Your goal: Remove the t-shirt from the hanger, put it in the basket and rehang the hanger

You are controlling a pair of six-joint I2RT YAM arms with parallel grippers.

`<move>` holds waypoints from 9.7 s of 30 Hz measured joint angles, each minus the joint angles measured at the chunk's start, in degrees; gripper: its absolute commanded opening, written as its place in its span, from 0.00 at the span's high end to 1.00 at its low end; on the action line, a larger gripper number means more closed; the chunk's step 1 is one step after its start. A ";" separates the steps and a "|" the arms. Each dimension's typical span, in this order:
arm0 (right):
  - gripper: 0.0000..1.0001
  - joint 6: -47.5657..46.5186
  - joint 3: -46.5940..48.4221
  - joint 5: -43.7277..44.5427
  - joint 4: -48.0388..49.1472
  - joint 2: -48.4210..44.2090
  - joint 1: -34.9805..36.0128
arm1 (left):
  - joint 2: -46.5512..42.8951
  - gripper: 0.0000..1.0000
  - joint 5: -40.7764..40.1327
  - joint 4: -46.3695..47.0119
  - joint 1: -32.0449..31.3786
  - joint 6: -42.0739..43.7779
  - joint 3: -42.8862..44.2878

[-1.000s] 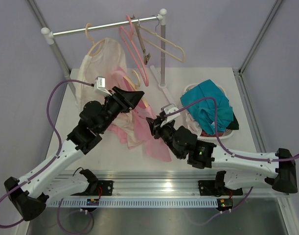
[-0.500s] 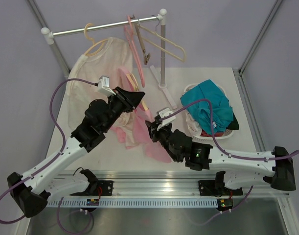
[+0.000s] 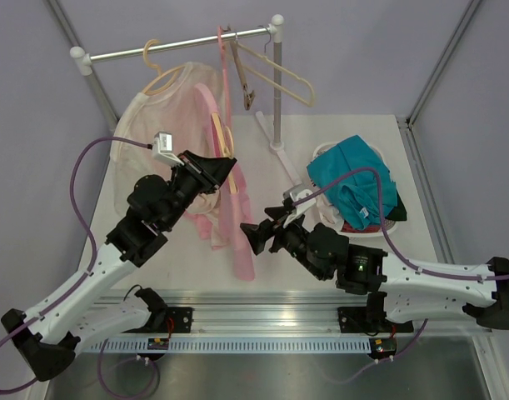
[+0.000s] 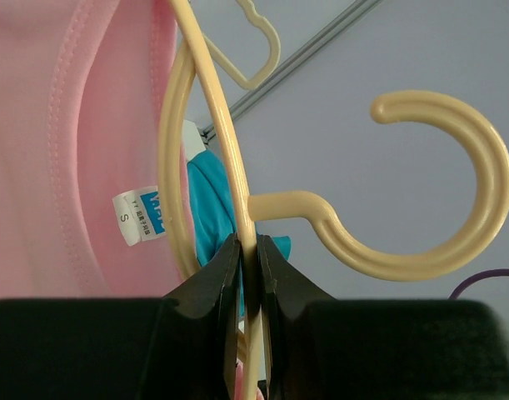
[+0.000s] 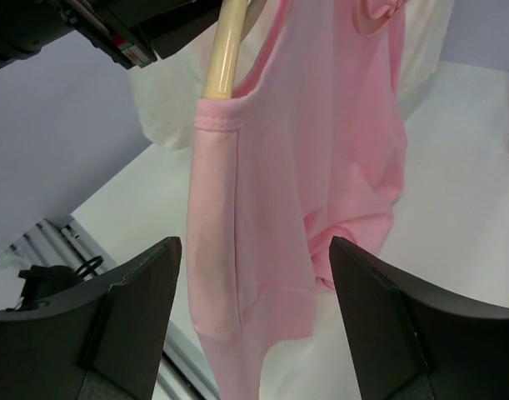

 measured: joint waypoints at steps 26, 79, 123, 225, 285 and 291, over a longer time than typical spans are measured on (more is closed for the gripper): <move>1.00 5.68 -4.22 -8.66 5.62 7.13 6.08 | -0.04 1.00 2.95 -2.21 0.07 0.02 0.57; 1.00 9.84 0.74 6.45 2.58 19.56 24.70 | -5.42 1.00 -4.94 -0.02 0.52 -0.46 1.92; 0.15 1.70 9.18 -20.35 -19.26 -5.95 -17.62 | -22.29 1.00 35.41 -19.28 7.63 -2.03 -3.74; 1.00 -1.44 -2.03 -1.31 3.26 -8.22 -62.20 | -27.08 1.00 19.80 -38.25 7.41 20.37 0.85; 0.01 16.79 2.75 -22.23 -41.46 -2.43 -62.20 | -24.61 1.00 15.54 -25.11 7.39 7.21 -6.86; 0.00 12.00 25.79 -19.06 -51.19 15.47 -62.23 | -25.18 1.00 15.85 -24.90 7.39 7.32 -8.28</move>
